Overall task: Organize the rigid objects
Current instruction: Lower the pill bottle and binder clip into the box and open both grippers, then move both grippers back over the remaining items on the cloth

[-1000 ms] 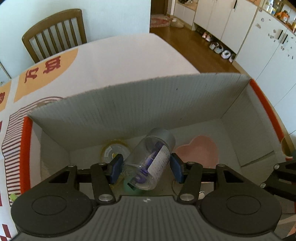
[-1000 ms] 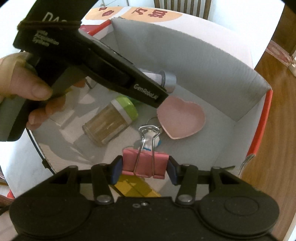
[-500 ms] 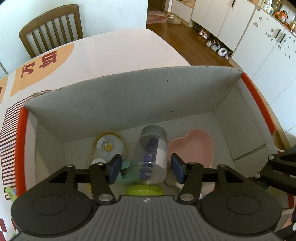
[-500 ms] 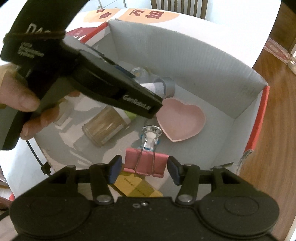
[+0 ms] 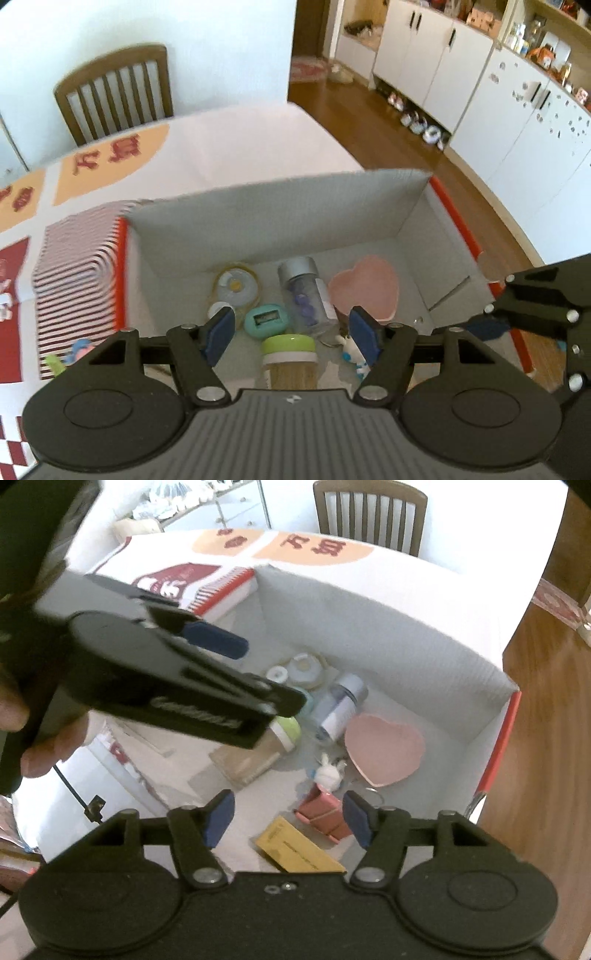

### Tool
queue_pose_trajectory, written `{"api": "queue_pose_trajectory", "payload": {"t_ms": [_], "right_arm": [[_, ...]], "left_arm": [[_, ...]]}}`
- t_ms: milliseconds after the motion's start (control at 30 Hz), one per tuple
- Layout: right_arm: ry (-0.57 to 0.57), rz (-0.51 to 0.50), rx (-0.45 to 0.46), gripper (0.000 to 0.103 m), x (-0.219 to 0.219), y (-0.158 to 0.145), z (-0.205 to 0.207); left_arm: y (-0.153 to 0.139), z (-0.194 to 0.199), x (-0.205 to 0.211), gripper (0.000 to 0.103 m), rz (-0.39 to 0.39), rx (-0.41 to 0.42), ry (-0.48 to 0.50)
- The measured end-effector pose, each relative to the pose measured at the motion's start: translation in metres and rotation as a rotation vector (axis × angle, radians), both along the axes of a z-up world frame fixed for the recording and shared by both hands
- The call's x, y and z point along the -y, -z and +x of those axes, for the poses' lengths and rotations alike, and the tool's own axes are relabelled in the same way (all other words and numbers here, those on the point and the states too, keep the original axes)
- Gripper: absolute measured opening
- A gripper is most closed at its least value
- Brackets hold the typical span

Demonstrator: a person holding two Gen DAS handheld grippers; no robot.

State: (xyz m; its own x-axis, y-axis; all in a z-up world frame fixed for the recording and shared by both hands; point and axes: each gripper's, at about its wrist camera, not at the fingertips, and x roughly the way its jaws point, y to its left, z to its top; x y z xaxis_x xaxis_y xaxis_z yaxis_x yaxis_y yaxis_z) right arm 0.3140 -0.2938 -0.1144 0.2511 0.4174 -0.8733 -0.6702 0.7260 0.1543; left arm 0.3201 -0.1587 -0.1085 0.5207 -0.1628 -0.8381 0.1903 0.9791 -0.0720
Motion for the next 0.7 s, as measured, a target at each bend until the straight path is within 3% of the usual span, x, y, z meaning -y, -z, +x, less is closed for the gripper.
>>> {"api": "queue_pose_trajectory", "payload": {"t_ms": [33,300,367,433,700], "right_arm": [[-0.001,0.009,0.007,0.078,0.000,-0.004,-0.002],[-0.045,0.062,0.066,0.084,-0.007,-0.033,-0.022],[-0.054,0.074,0.078,0.086,-0.009,-0.040,-0.027],[-0.059,0.086,0.084,0.088,-0.011,-0.045,-0.031],[-0.080,0.126,0.105,0.098,-0.030,-0.059,-0.043]], "left_arm": [[-0.006,-0.006,-0.002,0.068,-0.002,0.015,-0.005],[-0.046,-0.048,-0.031,0.068,-0.005,0.109,-0.051],[-0.054,-0.060,-0.041,0.079,0.001,0.134,-0.077],[-0.062,-0.072,-0.053,0.081,-0.005,0.154,-0.101],[-0.072,-0.106,-0.105,0.083,-0.007,0.145,-0.190]]}}
